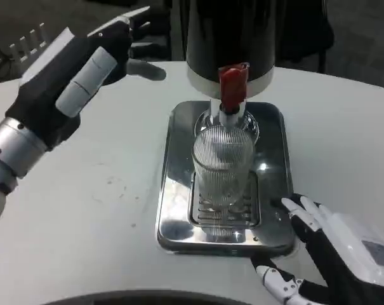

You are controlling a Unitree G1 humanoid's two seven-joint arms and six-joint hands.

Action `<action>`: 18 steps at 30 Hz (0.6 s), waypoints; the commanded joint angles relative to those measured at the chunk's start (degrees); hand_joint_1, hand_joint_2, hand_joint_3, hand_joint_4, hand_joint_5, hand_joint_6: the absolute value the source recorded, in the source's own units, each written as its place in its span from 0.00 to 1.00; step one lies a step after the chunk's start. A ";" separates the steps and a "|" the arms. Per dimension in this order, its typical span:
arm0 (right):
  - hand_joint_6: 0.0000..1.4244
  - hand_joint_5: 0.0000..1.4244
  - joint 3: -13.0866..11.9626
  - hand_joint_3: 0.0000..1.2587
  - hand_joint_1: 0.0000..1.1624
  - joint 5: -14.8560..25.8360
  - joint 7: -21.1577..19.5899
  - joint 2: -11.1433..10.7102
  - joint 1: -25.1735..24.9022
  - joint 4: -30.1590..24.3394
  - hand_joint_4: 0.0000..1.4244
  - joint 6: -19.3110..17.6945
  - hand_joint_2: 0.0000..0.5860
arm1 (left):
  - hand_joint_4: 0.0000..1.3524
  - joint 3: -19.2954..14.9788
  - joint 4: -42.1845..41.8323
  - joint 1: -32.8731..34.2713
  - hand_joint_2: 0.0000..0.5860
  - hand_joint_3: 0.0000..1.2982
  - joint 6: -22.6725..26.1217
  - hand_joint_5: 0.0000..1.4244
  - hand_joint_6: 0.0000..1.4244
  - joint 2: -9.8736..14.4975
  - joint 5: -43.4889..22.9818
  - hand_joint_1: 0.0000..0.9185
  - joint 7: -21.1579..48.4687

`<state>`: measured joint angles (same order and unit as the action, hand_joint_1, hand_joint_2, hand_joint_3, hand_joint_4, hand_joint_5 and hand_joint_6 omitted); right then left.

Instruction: Grasp the cup under the faucet to collect the drink, then remove the cup.

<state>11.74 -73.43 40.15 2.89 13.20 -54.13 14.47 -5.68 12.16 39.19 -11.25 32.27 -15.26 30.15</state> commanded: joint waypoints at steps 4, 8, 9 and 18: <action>0.02 0.00 0.11 0.08 0.24 0.62 0.01 0.59 0.59 -0.73 0.00 -0.21 0.72 | 0.13 1.07 -3.07 3.21 0.16 0.16 3.99 0.19 0.28 0.00 2.00 0.00 1.65; 0.02 0.00 0.23 0.08 0.24 0.73 -0.16 0.77 0.59 -0.74 0.00 -0.15 0.73 | 0.14 1.89 -3.02 4.85 0.16 0.18 5.24 0.20 0.28 0.08 3.28 0.00 2.93; 0.02 0.00 0.27 0.08 0.24 0.78 -0.16 0.79 0.62 -0.78 0.00 -0.14 0.73 | 0.15 2.16 -2.92 5.17 0.16 0.19 5.50 0.21 0.29 0.10 3.46 0.00 3.43; 0.02 0.00 0.26 0.08 0.24 1.05 -0.28 0.88 1.34 -1.35 0.00 -0.13 0.73 | 0.17 4.02 -1.63 7.49 0.16 0.21 6.17 0.24 0.33 -0.75 5.14 0.00 6.71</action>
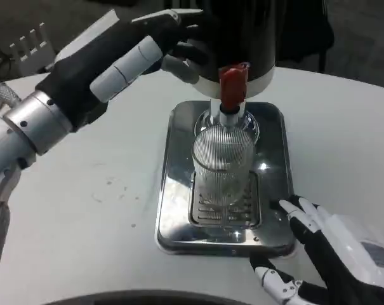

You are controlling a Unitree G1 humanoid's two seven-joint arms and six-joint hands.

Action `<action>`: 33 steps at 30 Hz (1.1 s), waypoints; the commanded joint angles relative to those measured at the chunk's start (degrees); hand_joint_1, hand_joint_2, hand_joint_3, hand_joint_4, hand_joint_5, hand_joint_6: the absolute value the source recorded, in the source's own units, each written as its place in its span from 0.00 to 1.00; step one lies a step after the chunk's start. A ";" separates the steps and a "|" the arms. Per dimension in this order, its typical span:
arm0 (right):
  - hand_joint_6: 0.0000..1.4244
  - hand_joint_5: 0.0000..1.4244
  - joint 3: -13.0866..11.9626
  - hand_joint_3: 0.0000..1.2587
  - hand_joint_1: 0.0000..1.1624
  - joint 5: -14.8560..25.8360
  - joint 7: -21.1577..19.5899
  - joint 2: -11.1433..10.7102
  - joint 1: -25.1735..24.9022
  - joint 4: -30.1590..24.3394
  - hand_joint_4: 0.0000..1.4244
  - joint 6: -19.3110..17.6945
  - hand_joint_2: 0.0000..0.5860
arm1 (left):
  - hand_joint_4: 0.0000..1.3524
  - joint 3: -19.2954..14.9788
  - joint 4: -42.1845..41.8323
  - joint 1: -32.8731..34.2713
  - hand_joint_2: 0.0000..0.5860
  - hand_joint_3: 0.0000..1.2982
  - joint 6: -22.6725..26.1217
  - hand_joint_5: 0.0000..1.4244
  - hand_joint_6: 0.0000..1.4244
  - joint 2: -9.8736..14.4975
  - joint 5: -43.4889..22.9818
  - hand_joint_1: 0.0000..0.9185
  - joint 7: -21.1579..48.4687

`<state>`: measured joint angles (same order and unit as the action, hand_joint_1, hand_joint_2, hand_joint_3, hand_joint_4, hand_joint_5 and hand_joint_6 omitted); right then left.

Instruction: Grasp the cup under the faucet to collect the drink, then remove the cup.

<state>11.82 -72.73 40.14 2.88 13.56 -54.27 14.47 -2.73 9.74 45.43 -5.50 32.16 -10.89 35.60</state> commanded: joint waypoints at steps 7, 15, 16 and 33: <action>0.02 0.00 -0.34 0.09 0.23 1.31 -0.93 0.69 2.07 -2.10 0.00 -0.27 0.74 | 0.17 3.44 4.64 4.22 0.16 0.21 -0.53 0.24 0.33 -2.30 2.76 0.00 2.22; 0.03 0.00 -0.95 0.09 0.23 2.38 -1.22 0.45 2.54 -2.30 0.00 -0.22 0.74 | 0.18 5.59 9.46 7.04 0.16 0.21 -2.49 0.24 0.32 -3.99 5.48 0.00 2.74; 0.03 0.00 -0.99 0.09 0.23 2.47 -1.32 0.47 2.57 -2.30 0.00 -0.23 0.74 | 0.18 5.87 9.88 7.27 0.16 0.21 -2.79 0.24 0.32 -4.11 5.96 0.00 2.86; 0.03 0.00 -1.01 0.09 0.22 2.97 -0.98 0.76 2.06 -1.81 0.00 0.21 0.74 | 0.15 9.27 13.44 7.85 0.16 0.19 -10.16 0.20 0.29 -3.71 12.30 0.00 4.26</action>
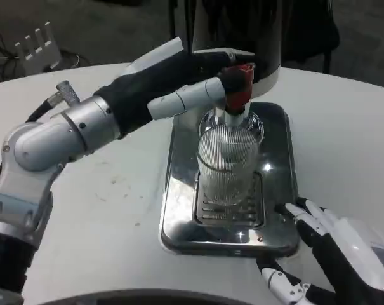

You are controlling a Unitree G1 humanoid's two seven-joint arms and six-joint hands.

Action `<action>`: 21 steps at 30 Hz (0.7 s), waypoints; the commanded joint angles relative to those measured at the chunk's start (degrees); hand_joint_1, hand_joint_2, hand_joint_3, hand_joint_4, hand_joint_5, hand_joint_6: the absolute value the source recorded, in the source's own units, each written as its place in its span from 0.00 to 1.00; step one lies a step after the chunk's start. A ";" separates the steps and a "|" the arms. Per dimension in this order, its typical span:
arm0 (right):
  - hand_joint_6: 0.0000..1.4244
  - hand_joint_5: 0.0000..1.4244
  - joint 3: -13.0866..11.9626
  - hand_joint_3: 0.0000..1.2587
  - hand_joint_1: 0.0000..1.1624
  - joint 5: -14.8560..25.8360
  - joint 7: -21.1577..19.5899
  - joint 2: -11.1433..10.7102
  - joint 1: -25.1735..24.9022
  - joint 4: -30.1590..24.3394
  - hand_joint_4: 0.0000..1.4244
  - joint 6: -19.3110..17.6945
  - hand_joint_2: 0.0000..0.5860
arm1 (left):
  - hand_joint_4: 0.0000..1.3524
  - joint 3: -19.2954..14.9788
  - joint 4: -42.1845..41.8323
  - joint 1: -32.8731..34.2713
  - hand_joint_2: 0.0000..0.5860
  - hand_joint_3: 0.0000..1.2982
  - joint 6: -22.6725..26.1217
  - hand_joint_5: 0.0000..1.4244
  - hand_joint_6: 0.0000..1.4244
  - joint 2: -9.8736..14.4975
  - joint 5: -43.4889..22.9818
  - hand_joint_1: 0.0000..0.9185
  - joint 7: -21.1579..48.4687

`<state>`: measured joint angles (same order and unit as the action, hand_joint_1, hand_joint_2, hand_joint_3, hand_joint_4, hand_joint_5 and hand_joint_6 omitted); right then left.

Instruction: Grasp the cup under the faucet to collect the drink, then remove the cup.

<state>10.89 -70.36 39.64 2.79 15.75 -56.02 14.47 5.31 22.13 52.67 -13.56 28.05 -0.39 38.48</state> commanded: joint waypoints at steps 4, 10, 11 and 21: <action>0.03 0.00 -0.19 0.09 0.22 0.75 -0.55 0.78 -0.29 0.10 0.00 0.24 0.74 | 0.15 1.43 1.51 0.66 0.16 0.19 -3.14 0.19 0.28 0.41 2.31 0.00 1.44; 0.03 0.00 -0.23 0.09 0.22 0.81 -0.62 0.89 -0.14 0.17 0.00 0.34 0.74 | 0.15 1.63 0.61 0.84 0.16 0.19 -4.77 0.19 0.28 0.48 2.91 0.00 1.14; 0.03 0.00 -0.23 0.09 0.22 0.81 -0.75 0.89 -0.03 0.12 0.00 0.27 0.74 | 0.15 1.60 0.46 0.88 0.16 0.19 -4.98 0.19 0.28 0.44 3.03 0.00 1.12; 0.03 0.00 -0.26 0.10 0.22 1.16 -0.55 0.89 0.40 -0.36 0.00 0.23 0.74 | 0.16 0.69 -3.78 1.15 0.17 0.20 -5.31 0.20 0.29 1.04 2.87 0.00 1.61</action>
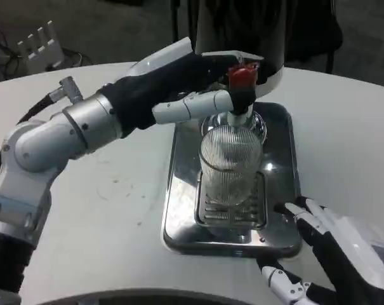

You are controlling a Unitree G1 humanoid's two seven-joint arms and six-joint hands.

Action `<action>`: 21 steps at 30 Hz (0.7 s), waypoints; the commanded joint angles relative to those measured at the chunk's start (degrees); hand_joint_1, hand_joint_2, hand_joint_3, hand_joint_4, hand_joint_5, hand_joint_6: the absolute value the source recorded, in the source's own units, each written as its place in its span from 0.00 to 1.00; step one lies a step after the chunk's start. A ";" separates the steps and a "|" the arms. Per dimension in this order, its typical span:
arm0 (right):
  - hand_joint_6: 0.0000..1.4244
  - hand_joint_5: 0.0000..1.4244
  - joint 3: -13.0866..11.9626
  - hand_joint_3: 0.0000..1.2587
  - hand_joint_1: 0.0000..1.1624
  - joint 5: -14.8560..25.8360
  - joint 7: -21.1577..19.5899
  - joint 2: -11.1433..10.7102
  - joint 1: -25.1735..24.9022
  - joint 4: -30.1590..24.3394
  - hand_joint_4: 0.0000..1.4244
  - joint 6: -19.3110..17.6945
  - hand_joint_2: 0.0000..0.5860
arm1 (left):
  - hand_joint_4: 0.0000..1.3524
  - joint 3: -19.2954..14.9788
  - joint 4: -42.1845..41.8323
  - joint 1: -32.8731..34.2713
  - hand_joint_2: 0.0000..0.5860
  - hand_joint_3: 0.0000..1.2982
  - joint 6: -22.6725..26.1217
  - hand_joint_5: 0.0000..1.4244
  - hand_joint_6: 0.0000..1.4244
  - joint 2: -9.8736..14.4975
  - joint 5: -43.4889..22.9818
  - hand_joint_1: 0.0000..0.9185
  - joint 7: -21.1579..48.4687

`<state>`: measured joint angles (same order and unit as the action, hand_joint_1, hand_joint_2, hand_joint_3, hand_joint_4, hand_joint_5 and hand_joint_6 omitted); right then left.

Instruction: Grasp the cup under the faucet to collect the drink, then remove the cup.

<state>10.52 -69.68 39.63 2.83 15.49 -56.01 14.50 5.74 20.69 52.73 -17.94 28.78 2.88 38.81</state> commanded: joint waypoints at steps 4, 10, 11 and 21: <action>0.03 0.00 0.22 0.10 0.22 0.58 -0.59 0.87 0.93 -0.60 0.00 0.11 0.75 | 0.16 -0.76 -3.68 1.51 0.17 0.20 -0.02 0.21 0.29 1.07 -1.27 0.00 1.73; 0.03 0.00 0.35 0.10 0.23 0.70 -0.66 1.08 1.71 -1.01 0.00 0.20 0.75 | 0.17 -1.86 -6.03 1.53 0.17 0.21 1.06 0.21 0.31 1.60 -2.69 0.00 2.23; 0.03 0.00 0.29 0.10 0.23 0.79 -0.62 1.12 1.88 -1.13 0.00 0.29 0.76 | 0.17 -1.99 -6.30 1.52 0.17 0.21 1.19 0.21 0.31 1.58 -2.96 0.00 2.10; 0.03 0.00 -0.99 0.10 0.24 2.28 -0.92 0.90 3.83 -2.49 0.00 0.37 0.76 | 0.17 0.42 -5.55 0.61 0.17 0.21 1.47 0.21 0.30 0.47 -1.95 0.00 3.10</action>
<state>9.93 -68.16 39.57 2.82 18.22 -57.23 14.53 5.01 15.03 53.33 -16.28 29.66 0.48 40.78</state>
